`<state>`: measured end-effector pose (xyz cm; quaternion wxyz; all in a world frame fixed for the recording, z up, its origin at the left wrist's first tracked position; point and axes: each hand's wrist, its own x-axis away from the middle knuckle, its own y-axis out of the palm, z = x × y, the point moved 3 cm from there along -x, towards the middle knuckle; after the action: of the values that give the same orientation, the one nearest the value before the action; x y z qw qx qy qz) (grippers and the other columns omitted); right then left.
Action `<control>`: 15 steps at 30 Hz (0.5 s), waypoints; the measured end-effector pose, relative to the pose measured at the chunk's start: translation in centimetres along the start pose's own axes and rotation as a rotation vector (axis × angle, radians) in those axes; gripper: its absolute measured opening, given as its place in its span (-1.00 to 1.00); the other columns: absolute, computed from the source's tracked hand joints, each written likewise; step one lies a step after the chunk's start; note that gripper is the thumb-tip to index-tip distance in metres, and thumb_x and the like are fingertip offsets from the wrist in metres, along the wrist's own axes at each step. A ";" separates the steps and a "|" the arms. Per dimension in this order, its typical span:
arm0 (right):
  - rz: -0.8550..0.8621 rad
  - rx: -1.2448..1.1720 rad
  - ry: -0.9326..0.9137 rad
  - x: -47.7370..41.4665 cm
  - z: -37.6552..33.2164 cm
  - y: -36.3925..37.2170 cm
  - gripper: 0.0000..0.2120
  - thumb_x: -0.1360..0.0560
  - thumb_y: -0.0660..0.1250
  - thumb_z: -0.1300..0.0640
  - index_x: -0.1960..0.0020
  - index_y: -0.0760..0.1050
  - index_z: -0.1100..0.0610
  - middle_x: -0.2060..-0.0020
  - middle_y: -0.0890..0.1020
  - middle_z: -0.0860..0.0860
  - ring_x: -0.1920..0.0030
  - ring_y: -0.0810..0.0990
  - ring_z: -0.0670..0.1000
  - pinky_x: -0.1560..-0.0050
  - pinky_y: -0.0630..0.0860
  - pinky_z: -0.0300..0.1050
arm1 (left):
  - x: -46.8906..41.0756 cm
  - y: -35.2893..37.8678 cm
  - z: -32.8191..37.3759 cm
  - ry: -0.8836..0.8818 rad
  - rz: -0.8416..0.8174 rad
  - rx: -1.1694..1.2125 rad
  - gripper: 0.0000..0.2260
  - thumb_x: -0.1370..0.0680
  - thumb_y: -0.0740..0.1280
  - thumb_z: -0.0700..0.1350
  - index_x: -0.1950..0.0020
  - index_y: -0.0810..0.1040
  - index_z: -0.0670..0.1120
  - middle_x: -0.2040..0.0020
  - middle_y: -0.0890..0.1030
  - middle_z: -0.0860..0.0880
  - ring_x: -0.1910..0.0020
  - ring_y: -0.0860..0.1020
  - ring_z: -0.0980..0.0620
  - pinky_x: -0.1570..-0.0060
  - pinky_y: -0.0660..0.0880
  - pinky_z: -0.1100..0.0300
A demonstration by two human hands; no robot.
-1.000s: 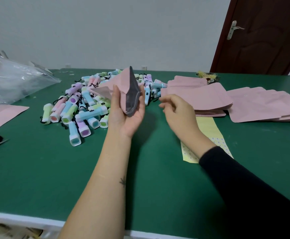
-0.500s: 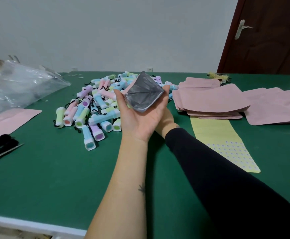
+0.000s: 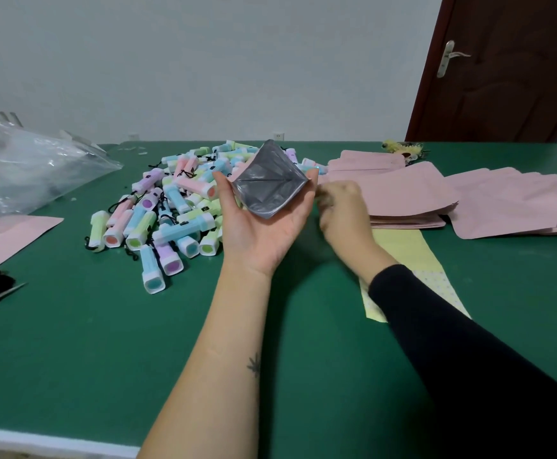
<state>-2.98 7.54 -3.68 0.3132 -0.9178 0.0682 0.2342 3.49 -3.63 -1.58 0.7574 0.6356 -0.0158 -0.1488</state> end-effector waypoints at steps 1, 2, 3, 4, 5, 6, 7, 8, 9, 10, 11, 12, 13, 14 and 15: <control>0.094 -0.051 -0.023 0.3 0.0 -2.0 -0.65 -0.52 0.21 0.40 -0.22 0.54 0.14 -0.12 0.47 0.07 0.09 0.47 -0.21 0.08 0.29 -0.52 | 0.0 0.0 -0.1 -0.002 -0.003 -0.001 -0.15 -0.44 0.25 0.43 -0.47 0.37 -0.20 -0.46 0.37 -0.20 -0.24 0.47 -0.35 0.12 0.64 -0.15; 0.193 -0.105 -0.041 0.8 -0.3 -4.1 -0.67 -0.54 0.23 0.36 -0.25 0.50 0.14 -0.13 0.46 0.03 0.08 0.44 -0.27 0.06 0.30 -0.54 | 0.0 0.2 -0.3 -0.007 -0.012 0.000 -0.15 -0.44 0.25 0.42 -0.49 0.36 -0.19 -0.49 0.33 -0.17 -0.26 0.46 -0.34 0.11 0.64 -0.17; 0.296 -0.174 -0.048 1.2 -0.6 -5.9 -0.70 -0.55 0.24 0.32 -0.27 0.45 0.14 -0.14 0.47 -0.01 0.03 0.44 -0.27 0.02 0.34 -0.52 | -0.1 0.3 -0.6 -0.013 -0.019 -0.014 -0.16 -0.44 0.27 0.41 -0.49 0.36 -0.18 -0.51 0.31 -0.15 -0.26 0.46 -0.35 0.10 0.63 -0.18; 0.389 -0.251 -0.046 1.7 -0.9 -7.4 -0.71 -0.56 0.24 0.29 -0.26 0.41 0.15 -0.13 0.47 -0.05 -0.02 0.44 -0.21 -0.04 0.41 -0.41 | -0.1 0.2 -0.8 -0.021 -0.021 -0.030 -0.16 -0.42 0.29 0.38 -0.49 0.36 -0.18 -0.52 0.31 -0.14 -0.25 0.47 -0.35 0.09 0.63 -0.19; 0.477 -0.321 -0.060 2.4 -1.3 -8.5 -0.73 -0.56 0.24 0.28 -0.25 0.39 0.16 -0.12 0.47 -0.07 -0.06 0.45 -0.15 -0.09 0.46 -0.27 | -0.2 0.1 -1.0 -0.034 -0.034 -0.052 -0.17 -0.39 0.31 0.36 -0.48 0.37 -0.17 -0.51 0.32 -0.15 -0.25 0.48 -0.35 0.07 0.63 -0.19; 0.553 -0.368 -0.102 3.2 -2.0 -9.5 -0.76 -0.56 0.24 0.28 -0.22 0.37 0.17 -0.11 0.46 -0.07 -0.09 0.46 -0.10 -0.11 0.49 -0.15 | -0.3 0.2 -1.2 -0.038 -0.031 -0.078 -0.16 -0.37 0.32 0.36 -0.49 0.37 -0.15 -0.47 0.36 -0.18 -0.25 0.48 -0.34 0.05 0.62 -0.18; 0.614 -0.402 -0.170 3.9 -2.7 -10.3 -0.78 -0.56 0.24 0.29 -0.19 0.36 0.17 -0.10 0.46 -0.07 -0.12 0.48 -0.04 -0.12 0.50 -0.06 | -0.2 0.1 -1.5 -0.046 -0.027 -0.105 -0.17 -0.38 0.30 0.38 -0.48 0.39 -0.15 -0.42 0.41 -0.22 -0.26 0.48 -0.33 0.03 0.62 -0.17; 0.653 -0.426 -0.267 4.7 -3.5 -10.8 -0.79 -0.55 0.24 0.32 -0.15 0.34 0.16 -0.10 0.45 -0.07 -0.14 0.49 0.02 -0.11 0.51 0.01 | -0.2 0.0 -1.8 -0.056 -0.015 -0.127 -0.19 -0.41 0.27 0.41 -0.44 0.42 -0.16 -0.35 0.46 -0.26 -0.25 0.49 -0.32 0.02 0.62 -0.16; 0.668 -0.436 -0.374 5.4 -4.2 -10.9 -0.78 -0.54 0.25 0.35 -0.12 0.32 0.16 -0.10 0.44 -0.07 -0.16 0.49 0.06 -0.09 0.52 0.08 | -0.3 -0.2 -2.1 -0.067 -0.006 -0.144 -0.19 -0.43 0.23 0.44 -0.39 0.47 -0.18 -0.29 0.50 -0.28 -0.22 0.51 -0.32 0.02 0.62 -0.16; 0.656 -0.427 -0.474 6.0 -4.9 -10.7 -0.80 -0.54 0.25 0.38 -0.09 0.33 0.19 -0.11 0.43 -0.07 -0.16 0.49 0.08 -0.07 0.52 0.13 | -0.3 -0.3 -2.5 -0.078 -0.004 -0.163 -0.19 -0.44 0.20 0.46 -0.33 0.51 -0.22 -0.26 0.53 -0.29 -0.20 0.54 -0.32 -0.02 0.61 -0.16; 0.626 -0.402 -0.561 6.6 -5.3 -10.2 -0.84 -0.53 0.26 0.39 -0.07 0.36 0.25 -0.12 0.43 -0.04 -0.17 0.49 0.09 -0.07 0.52 0.16 | -0.4 -0.4 -2.8 -0.092 -0.015 -0.179 -0.18 -0.46 0.18 0.47 -0.30 0.52 -0.24 -0.24 0.54 -0.30 -0.19 0.55 -0.31 -0.10 0.58 -0.18; 0.586 -0.371 -0.625 7.0 -5.6 -9.7 -0.89 -0.52 0.26 0.39 -0.03 0.40 0.31 -0.11 0.46 0.02 -0.17 0.48 0.09 -0.09 0.51 0.15 | -0.4 -0.4 -3.2 -0.105 -0.032 -0.191 -0.18 -0.47 0.16 0.46 -0.31 0.50 -0.26 -0.24 0.55 -0.31 -0.20 0.56 -0.31 -0.20 0.53 -0.19; 0.548 -0.332 -0.663 7.2 -5.7 -9.0 -0.92 -0.51 0.28 0.40 0.00 0.43 0.35 -0.09 0.50 0.10 -0.16 0.49 0.10 -0.14 0.50 0.11 | -0.3 -0.4 -3.6 -0.117 -0.059 -0.186 -0.19 -0.49 0.16 0.45 -0.32 0.47 -0.27 -0.23 0.55 -0.33 -0.20 0.55 -0.31 -0.24 0.50 -0.19; 0.514 -0.288 -0.679 7.5 -5.8 -8.5 -0.93 -0.49 0.30 0.41 0.03 0.46 0.36 -0.07 0.55 0.18 -0.16 0.49 0.11 -0.18 0.48 0.06 | -0.3 -0.3 -4.0 -0.126 -0.083 -0.168 -0.20 -0.51 0.16 0.43 -0.34 0.44 -0.28 -0.22 0.55 -0.34 -0.19 0.56 -0.31 -0.22 0.51 -0.19; 0.489 -0.243 -0.679 7.6 -5.8 -8.0 -0.94 -0.47 0.33 0.42 0.05 0.48 0.36 -0.06 0.58 0.22 -0.15 0.50 0.13 -0.19 0.48 0.05 | -0.2 -0.2 -4.2 -0.135 -0.092 -0.135 -0.21 -0.52 0.18 0.40 -0.37 0.41 -0.28 -0.21 0.55 -0.34 -0.18 0.58 -0.32 -0.18 0.54 -0.19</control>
<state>8.17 10.56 1.07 0.1427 -0.7759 0.1486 0.5962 4.13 0.46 -2.52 0.7880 0.5719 -0.0276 -0.2264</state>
